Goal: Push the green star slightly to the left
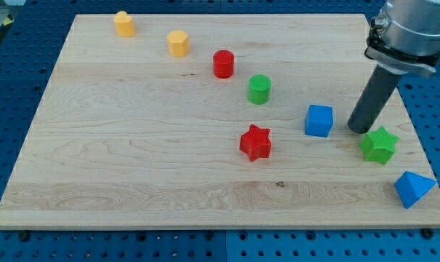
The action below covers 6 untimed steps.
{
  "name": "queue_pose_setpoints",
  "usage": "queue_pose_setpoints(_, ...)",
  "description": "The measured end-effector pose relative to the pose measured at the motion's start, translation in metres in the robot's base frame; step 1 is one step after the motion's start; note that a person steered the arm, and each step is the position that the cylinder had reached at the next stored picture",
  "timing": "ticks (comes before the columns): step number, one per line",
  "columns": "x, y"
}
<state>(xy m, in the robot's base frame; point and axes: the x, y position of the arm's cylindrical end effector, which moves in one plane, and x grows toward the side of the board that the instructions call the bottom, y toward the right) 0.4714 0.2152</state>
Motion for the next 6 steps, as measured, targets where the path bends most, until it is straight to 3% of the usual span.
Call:
queue_pose_setpoints(2, -0.002, 0.058)
queue_pose_setpoints(4, 0.046, 0.060)
queue_pose_setpoints(6, 0.012, 0.018)
